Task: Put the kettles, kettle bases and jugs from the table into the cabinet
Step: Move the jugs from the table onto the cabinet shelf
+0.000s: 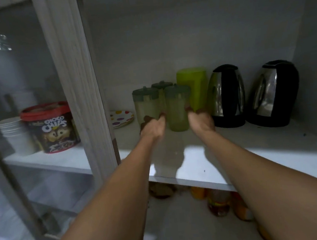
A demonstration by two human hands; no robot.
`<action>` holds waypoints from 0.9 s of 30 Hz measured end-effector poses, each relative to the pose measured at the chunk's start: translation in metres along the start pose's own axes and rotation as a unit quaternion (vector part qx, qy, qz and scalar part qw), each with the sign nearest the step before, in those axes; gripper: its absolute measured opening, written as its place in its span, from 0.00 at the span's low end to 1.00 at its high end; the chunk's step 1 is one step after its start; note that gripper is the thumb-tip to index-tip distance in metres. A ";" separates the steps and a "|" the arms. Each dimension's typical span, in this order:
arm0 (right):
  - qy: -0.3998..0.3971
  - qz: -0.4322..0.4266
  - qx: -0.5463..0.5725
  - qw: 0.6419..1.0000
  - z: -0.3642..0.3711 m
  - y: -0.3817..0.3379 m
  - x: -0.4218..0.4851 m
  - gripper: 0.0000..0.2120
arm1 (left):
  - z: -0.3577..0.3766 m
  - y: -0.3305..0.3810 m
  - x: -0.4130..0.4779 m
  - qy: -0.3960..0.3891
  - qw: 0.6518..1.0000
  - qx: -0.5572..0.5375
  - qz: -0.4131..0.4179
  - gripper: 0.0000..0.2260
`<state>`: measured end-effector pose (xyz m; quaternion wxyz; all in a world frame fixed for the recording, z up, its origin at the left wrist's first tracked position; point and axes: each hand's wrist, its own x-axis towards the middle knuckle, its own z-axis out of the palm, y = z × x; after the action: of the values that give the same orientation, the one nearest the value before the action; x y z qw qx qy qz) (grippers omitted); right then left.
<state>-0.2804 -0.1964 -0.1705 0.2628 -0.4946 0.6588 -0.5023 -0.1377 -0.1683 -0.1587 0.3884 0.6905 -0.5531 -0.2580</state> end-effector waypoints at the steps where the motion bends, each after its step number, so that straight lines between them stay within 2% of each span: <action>1: 0.003 -0.006 -0.011 1.000 -0.005 0.004 -0.015 0.34 | 0.000 0.000 -0.014 0.019 1.000 0.022 0.012 0.29; 6: -0.035 -0.069 -0.109 0.991 -0.022 0.004 -0.091 0.30 | -0.027 -0.008 -0.095 0.078 0.986 0.111 0.100 0.28; 10: -0.069 -0.159 -0.150 0.973 -0.019 -0.022 -0.150 0.30 | -0.083 -0.027 -0.150 0.145 0.945 0.232 0.179 0.25; 12: -0.092 -0.207 -0.154 0.962 -0.011 -0.039 -0.186 0.30 | -0.115 -0.044 -0.176 0.179 0.927 0.273 0.185 0.24; 16: -0.150 -0.245 -0.128 0.949 0.018 -0.065 -0.279 0.30 | -0.183 -0.094 -0.254 0.233 0.909 0.315 0.139 0.25; 19: -0.220 -0.269 -0.123 0.929 0.052 -0.073 -0.370 0.30 | -0.242 -0.145 -0.327 0.252 0.898 0.357 0.058 0.26; 23: -0.323 -0.325 -0.126 0.880 0.094 -0.079 -0.511 0.31 | -0.319 -0.214 -0.430 0.283 0.871 0.394 -0.078 0.30; 27: -0.425 -0.385 -0.124 0.810 0.125 -0.095 -0.637 0.32 | -0.382 -0.273 -0.536 0.314 0.838 0.403 -0.191 0.31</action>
<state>0.0992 0.3360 -0.2238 0.2385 -0.9001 0.2936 -0.2163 0.1796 0.4675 -0.2060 0.1717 0.9219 -0.3138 0.1488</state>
